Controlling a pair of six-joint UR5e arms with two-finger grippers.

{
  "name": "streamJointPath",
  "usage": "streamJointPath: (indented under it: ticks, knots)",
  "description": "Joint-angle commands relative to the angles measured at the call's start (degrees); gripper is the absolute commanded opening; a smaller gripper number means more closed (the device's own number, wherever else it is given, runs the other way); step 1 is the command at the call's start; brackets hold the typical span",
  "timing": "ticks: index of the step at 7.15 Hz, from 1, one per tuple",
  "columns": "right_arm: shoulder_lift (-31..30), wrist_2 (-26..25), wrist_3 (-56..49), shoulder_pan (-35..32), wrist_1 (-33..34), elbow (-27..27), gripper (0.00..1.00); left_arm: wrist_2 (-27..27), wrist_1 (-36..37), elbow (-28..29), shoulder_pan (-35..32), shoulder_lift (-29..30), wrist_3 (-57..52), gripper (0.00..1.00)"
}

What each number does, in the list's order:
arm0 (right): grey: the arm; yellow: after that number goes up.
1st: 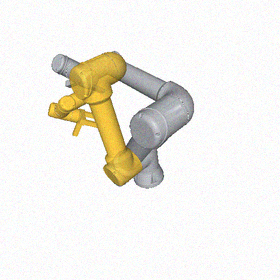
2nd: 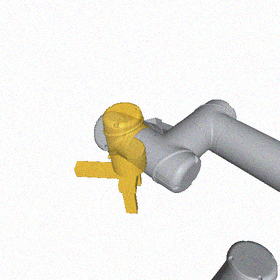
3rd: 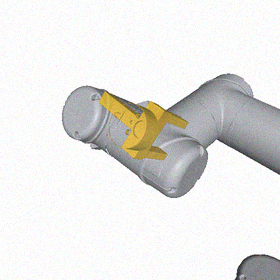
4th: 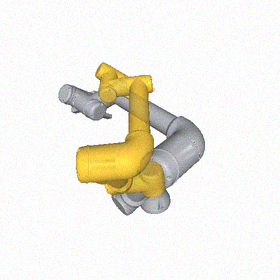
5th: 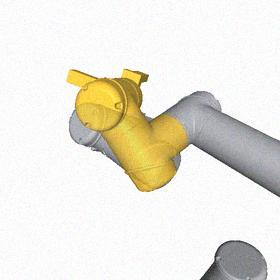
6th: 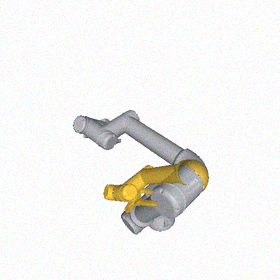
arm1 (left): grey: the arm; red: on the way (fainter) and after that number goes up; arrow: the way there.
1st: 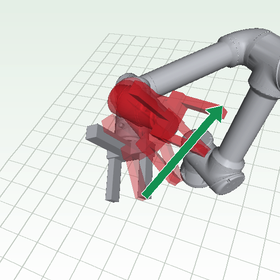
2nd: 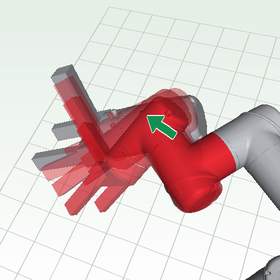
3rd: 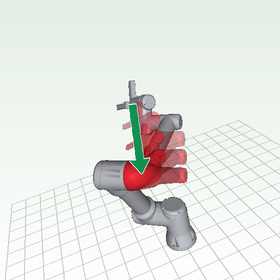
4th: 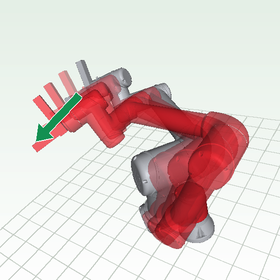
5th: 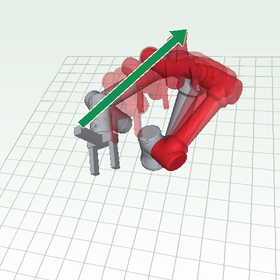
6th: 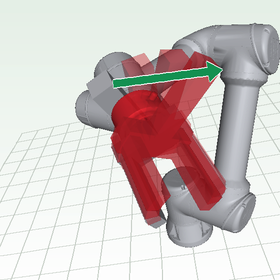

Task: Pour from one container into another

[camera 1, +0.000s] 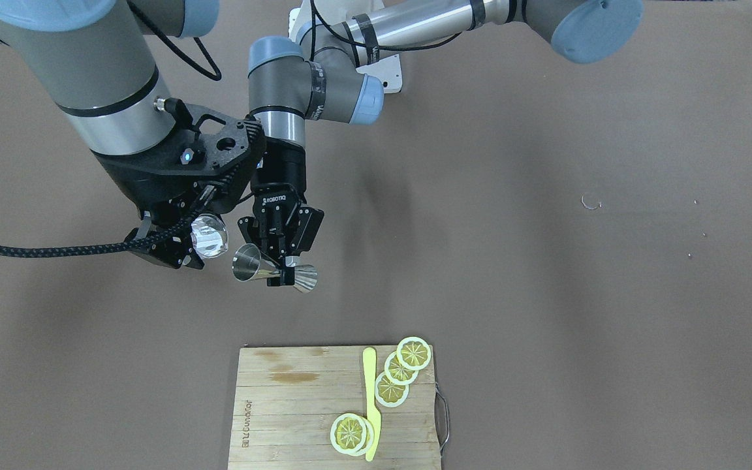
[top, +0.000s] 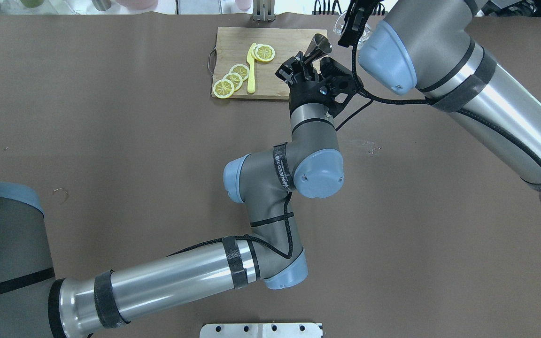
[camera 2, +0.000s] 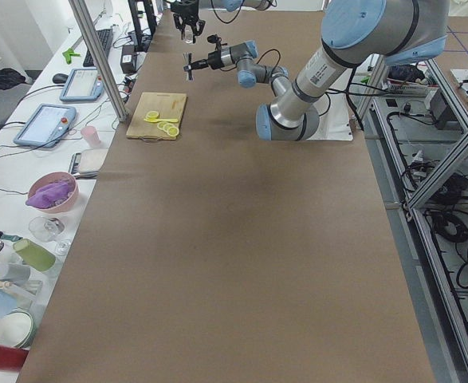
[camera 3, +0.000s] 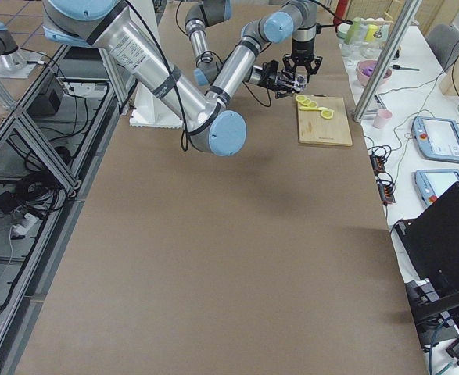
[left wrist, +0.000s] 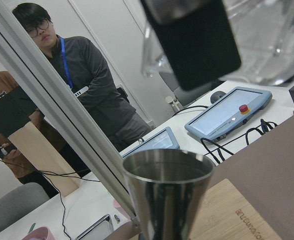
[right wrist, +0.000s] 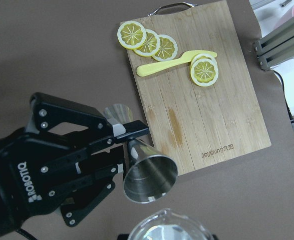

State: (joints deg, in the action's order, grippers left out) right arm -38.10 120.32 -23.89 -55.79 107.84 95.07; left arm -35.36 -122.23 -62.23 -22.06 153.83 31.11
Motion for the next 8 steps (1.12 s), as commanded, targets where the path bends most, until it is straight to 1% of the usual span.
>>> streamJointPath:
  ticks: [1, 3, 4, 6, 8]
  knots:
    - [0.1, -0.1, -1.2, 0.2, 0.0, -0.3, 0.00, 0.4, 0.0, -0.2, 0.0, -0.5, 0.0, 0.00]
    - [0.7, 0.0, -1.9, 0.3, 1.0, -0.7, 0.00, 0.4, 0.0, -0.3, 0.0, -0.5, 0.0, 0.00]
    - [2.4, -0.1, -3.9, 0.3, 4.2, -1.2, 0.00, 0.5, 0.0, -0.3, 0.0, -0.5, 0.0, 0.00]
    - [2.5, -0.3, -4.2, 0.4, 4.8, -1.1, 0.00, 0.5, -0.1, -0.3, 0.0, -0.5, 0.0, 0.00]
    - [3.1, -1.6, -5.1, 0.7, 5.2, -1.6, 0.00, 1.2, -0.1, -0.5, 0.0, -1.1, 0.1, 0.00]
